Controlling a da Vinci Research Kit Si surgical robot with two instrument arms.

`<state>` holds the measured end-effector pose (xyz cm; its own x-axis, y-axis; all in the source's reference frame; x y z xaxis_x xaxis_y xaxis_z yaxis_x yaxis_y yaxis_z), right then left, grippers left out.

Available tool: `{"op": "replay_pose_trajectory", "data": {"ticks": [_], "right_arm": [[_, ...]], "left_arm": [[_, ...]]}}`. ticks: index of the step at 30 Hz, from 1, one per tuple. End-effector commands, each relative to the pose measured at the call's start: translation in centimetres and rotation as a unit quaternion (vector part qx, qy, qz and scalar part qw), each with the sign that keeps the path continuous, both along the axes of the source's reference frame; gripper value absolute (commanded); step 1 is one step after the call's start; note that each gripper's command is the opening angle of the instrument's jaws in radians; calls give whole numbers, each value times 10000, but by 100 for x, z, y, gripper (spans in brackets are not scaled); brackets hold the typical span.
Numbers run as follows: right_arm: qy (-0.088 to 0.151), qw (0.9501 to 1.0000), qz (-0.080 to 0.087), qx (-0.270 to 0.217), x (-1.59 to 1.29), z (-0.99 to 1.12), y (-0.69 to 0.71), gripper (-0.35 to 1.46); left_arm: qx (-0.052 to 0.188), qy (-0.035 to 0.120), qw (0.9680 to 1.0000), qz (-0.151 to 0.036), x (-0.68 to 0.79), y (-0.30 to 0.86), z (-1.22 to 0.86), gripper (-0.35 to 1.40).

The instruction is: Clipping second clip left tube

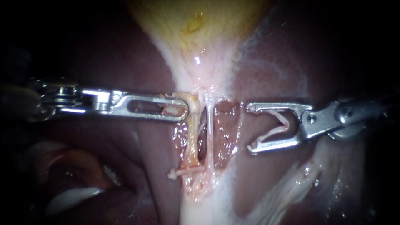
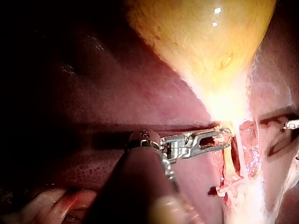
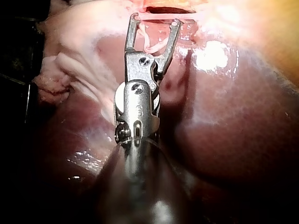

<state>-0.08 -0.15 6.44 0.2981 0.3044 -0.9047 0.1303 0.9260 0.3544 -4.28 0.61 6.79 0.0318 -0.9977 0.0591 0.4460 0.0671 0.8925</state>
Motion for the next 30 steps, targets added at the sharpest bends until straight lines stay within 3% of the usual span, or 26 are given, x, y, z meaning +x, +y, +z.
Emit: {"op": "replay_pose_trajectory", "data": {"ticks": [1,6,10,14,21,30], "right_arm": [[-1,10000,-2,0,0,0,0,50],[-2,10000,-2,-4,1,0,-1,50],[6,10000,-14,-1,1,1,-1,50],[6,10000,-13,-1,1,0,-1,50],[18,10000,-33,-7,9,3,-7,50],[-33,9997,-231,3,49,36,-35,50]], "left_arm": [[2,-4,10000,2,1,0,-1,-35],[32,-31,10000,35,15,2,-11,-35],[51,-6,10000,4,33,4,-34,-35],[74,-25,10000,-50,42,4,-59,-35],[86,-53,9999,-92,37,2,-75,-35],[86,-52,9999,-95,36,2,-74,-35]]}}
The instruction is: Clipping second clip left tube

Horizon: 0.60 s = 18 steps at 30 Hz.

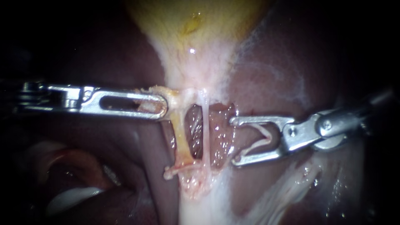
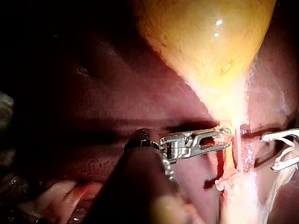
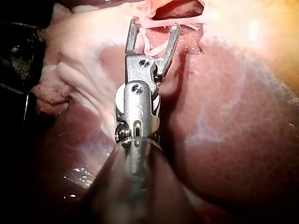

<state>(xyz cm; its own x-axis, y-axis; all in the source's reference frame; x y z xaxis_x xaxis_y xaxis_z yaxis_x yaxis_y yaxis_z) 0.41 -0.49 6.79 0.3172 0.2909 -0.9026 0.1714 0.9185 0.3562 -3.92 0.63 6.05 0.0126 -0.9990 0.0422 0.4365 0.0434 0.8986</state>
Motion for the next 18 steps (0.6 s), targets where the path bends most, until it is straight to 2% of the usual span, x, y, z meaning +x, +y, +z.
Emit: {"op": "replay_pose_trajectory", "data": {"ticks": [1,10,14,18], "right_arm": [[1,10000,-12,21,4,4,-3,50],[11,9996,-107,279,51,28,-24,50],[12,9992,-163,364,67,34,-29,50],[62,9985,-147,525,81,39,-31,50]], "left_arm": [[-1,8,10000,-3,-1,0,1,-35],[20,23,10000,-39,-5,0,1,-35],[20,25,10000,-42,-6,0,1,-35],[20,26,10000,-43,-7,0,1,-35]]}}
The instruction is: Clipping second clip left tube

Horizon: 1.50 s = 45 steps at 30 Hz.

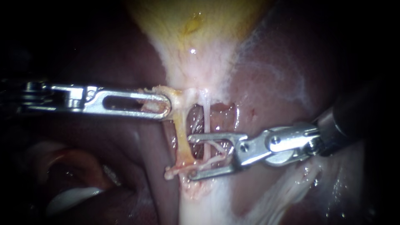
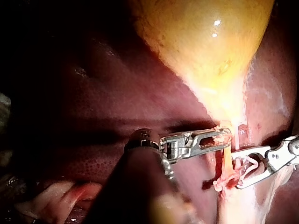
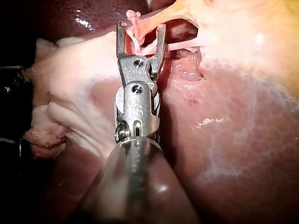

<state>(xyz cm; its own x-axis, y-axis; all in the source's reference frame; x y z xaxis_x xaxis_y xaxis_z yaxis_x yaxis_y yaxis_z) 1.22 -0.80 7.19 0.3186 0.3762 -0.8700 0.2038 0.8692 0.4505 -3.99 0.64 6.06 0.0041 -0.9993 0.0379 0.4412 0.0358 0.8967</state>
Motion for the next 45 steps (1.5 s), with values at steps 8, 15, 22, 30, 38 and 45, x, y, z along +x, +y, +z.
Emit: {"op": "replay_pose_trajectory", "data": {"ticks": [8,15,22,30,38,45], "right_arm": [[192,9983,94,539,25,7,-5,48],[315,9939,206,1038,39,10,-8,47],[240,9898,250,1380,33,9,-8,24],[119,9837,284,1773,24,10,-6,-35],[40,9834,237,1801,18,13,-10,-35],[41,9833,237,1804,17,13,-8,-35]], "left_arm": [[2,-3,10000,5,-3,0,1,-35],[2,-1,10000,1,-5,0,1,-35],[2,-2,10000,1,-5,1,1,-35],[2,-5,10000,5,-4,2,3,-35],[2,-6,10000,8,-4,3,4,-35],[2,-7,10000,9,-4,3,5,-35]]}}
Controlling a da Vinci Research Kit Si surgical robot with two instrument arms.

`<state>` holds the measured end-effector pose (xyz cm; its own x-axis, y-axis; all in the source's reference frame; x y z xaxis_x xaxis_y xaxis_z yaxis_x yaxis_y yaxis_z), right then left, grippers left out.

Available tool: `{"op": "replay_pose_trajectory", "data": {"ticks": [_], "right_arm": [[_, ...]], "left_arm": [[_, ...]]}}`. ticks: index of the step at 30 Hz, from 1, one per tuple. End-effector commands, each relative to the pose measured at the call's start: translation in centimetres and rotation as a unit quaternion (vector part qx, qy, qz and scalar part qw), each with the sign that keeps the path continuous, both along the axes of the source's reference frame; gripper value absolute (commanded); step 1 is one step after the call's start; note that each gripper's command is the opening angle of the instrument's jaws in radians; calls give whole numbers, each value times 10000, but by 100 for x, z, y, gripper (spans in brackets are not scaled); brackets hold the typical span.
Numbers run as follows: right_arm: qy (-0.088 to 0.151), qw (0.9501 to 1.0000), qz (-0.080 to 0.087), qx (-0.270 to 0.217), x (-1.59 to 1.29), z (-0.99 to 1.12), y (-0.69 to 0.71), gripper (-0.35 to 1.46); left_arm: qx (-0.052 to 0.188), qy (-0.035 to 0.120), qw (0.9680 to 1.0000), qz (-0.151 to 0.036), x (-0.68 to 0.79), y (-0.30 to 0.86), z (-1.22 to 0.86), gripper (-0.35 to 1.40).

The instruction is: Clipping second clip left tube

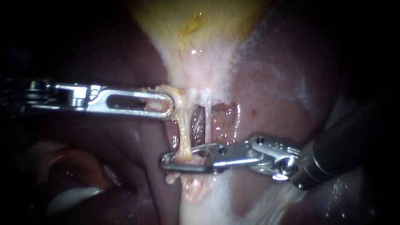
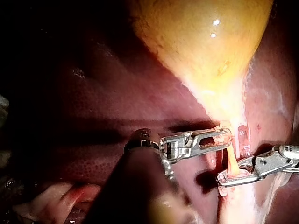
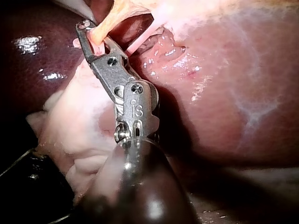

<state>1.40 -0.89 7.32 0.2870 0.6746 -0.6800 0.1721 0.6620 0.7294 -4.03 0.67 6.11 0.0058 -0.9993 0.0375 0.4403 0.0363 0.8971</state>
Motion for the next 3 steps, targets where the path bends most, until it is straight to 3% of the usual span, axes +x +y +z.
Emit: {"op": "replay_pose_trajectory", "data": {"ticks": [1,3], "right_arm": [[6,10000,-9,6,-1,0,1,-35],[7,10000,-10,6,-1,1,2,-35]], "left_arm": [[0,-2,10000,0,0,0,0,-35],[0,-2,10000,0,0,0,0,-35]]}}
